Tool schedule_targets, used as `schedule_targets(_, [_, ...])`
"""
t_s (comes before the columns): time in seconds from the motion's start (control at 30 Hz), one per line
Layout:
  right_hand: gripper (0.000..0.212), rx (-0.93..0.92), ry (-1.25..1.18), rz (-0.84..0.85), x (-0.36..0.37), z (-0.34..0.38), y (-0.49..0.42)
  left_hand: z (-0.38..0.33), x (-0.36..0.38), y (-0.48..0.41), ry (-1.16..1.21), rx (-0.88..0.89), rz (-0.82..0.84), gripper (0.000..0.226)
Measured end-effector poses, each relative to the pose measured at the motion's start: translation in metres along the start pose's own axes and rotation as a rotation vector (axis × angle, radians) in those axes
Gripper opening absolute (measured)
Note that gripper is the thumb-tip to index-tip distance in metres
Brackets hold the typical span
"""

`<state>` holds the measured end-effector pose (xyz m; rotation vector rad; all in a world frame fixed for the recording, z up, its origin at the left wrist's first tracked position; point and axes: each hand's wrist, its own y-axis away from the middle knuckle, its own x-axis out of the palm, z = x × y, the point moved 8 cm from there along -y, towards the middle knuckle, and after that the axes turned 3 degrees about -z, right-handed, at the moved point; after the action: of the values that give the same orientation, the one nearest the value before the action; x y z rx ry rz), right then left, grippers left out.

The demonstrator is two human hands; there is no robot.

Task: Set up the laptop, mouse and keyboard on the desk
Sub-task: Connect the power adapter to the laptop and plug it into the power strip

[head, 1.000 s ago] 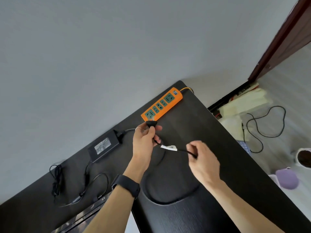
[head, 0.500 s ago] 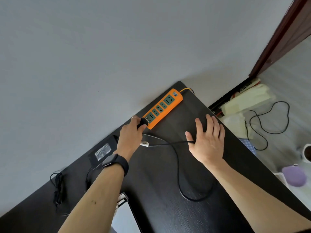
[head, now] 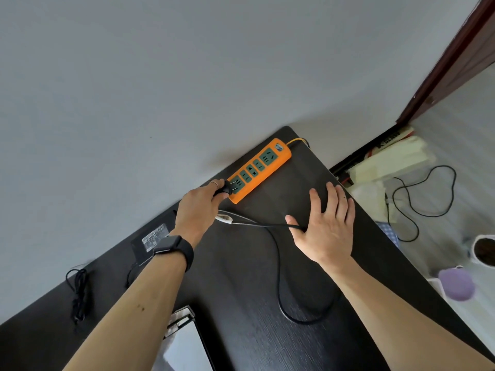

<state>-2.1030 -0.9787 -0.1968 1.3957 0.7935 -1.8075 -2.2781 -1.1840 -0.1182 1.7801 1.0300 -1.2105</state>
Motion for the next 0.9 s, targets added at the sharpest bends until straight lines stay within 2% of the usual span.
schedule_targets(0.2, [0.084, 0.001, 0.012, 0.007, -0.003, 0.001, -0.001, -0.013, -0.006, -0.002, -0.159, 0.087, 0.012, 0.040])
schedule_targets(0.53, [0.081, 0.005, 0.001, -0.045, -0.006, 0.001, -0.003, -0.041, 0.002, -0.032, -0.506, 0.231, 0.237, 0.030])
schedule_targets(0.7, [0.081, -0.003, -0.008, -0.053, -0.006, 0.002, -0.002, -0.038, 0.001, -0.034, -0.454, 0.171, 0.225, 0.033])
schedule_targets(0.8, [0.081, 0.002, -0.013, -0.039, -0.005, 0.001, -0.002, -0.028, -0.003, -0.031, -0.365, 0.088, 0.153, 0.039])
schedule_targets(0.9, [0.082, 0.007, -0.020, -0.034, -0.005, 0.000, -0.003, -0.018, -0.007, -0.031, -0.237, -0.016, 0.067, 0.032])
